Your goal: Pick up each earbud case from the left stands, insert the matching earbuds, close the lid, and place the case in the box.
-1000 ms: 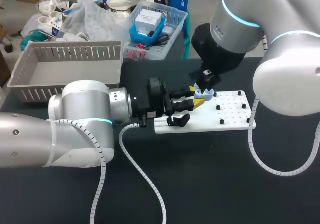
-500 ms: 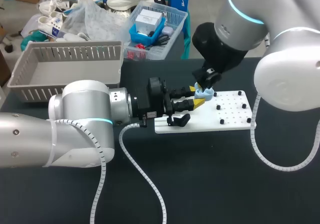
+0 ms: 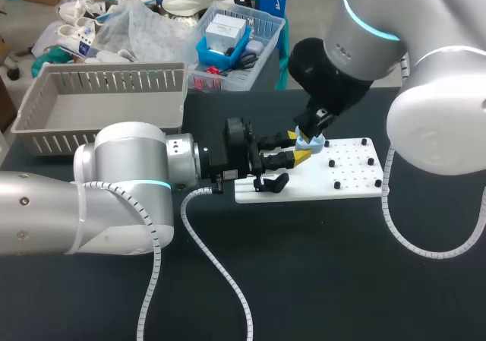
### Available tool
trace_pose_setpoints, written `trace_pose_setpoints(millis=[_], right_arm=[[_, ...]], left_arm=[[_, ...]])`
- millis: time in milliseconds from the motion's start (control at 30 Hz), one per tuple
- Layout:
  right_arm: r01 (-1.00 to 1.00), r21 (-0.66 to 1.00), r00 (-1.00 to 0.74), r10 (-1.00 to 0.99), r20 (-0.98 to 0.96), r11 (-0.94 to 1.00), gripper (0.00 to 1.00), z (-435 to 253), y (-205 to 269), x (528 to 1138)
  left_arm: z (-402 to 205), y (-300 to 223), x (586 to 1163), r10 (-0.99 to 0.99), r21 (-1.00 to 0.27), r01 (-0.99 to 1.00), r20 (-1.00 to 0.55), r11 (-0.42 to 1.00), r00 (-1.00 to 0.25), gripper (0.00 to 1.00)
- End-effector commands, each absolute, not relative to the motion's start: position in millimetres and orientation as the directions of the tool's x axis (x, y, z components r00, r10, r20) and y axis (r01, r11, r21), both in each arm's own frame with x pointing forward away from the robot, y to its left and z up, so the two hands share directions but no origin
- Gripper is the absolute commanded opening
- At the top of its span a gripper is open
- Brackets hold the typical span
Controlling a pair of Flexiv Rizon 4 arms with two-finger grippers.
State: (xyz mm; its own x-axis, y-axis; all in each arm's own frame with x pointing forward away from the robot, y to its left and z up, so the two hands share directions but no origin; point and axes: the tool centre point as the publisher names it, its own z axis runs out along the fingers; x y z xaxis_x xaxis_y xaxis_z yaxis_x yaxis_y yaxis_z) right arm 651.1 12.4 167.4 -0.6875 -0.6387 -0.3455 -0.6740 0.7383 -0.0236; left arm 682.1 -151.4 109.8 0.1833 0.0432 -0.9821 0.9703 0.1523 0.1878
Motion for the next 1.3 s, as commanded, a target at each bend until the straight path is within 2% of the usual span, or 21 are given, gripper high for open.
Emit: trace_pose_setpoints(millis=[33,1300], right_arm=[[-0.673,-0.027,-0.686,-0.638,-0.35,0.739,0.0,165.3,12.2,650.9],[-0.666,-0.02,-0.697,-0.631,-0.341,0.746,0.0,155.7,12.8,665.2]], left_arm=[[109.5,-151.8,681.6,0.043,0.189,0.97,-0.982,0.156,0.184,0.0],[109.5,-151.8,681.6,0.043,0.189,0.97,-0.982,0.156,0.184,0.0]])
